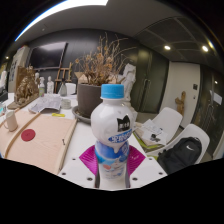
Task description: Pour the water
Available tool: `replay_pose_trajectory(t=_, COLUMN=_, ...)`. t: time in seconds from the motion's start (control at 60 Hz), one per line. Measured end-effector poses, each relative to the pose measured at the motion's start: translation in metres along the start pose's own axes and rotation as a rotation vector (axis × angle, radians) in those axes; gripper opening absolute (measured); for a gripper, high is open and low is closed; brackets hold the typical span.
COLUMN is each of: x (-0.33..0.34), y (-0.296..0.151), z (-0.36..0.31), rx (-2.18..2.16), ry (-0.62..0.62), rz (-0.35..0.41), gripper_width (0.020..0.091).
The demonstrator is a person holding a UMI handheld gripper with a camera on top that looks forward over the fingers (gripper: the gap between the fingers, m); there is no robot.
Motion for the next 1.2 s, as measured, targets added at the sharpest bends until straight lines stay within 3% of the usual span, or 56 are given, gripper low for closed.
replay_pose_trajectory(t=0.267, x=0.025, y=-0.131, z=-0.081, rx=0.354, ry=0.187, rz=0.044, gripper_width=0.0333)
replay_pose_trajectory(t=0.517, x=0.005, y=-0.210, z=-0.237, rx=0.878, ry=0.316, rz=0.065, gripper_width=0.0334)
replay_pose_trajectory(t=0.817, x=-0.054, y=-0.190, z=-0.370, rx=1.578, ry=0.375, rz=0.053, gripper_width=0.0336)
replay_pose_trajectory(t=1.0, x=-0.081, y=-0.163, z=-0.385, rx=1.802, ry=0.363, rz=-0.012, gripper_width=0.0335)
replay_pose_trajectory(t=1.2, x=-0.083, y=-0.161, z=-0.384, rx=1.703, ry=0.319, rz=-0.019, gripper_width=0.0337)
Point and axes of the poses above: the point between the fingertips, and its own axes, seen from behind it with the camera up: z to the right, y down, x backward, against the way the camera looks, the point moved 4 cm from there along x, backward, against the way the camera looks, and after that the axes turned 11 degrees about -y, right-handed, at the moved point
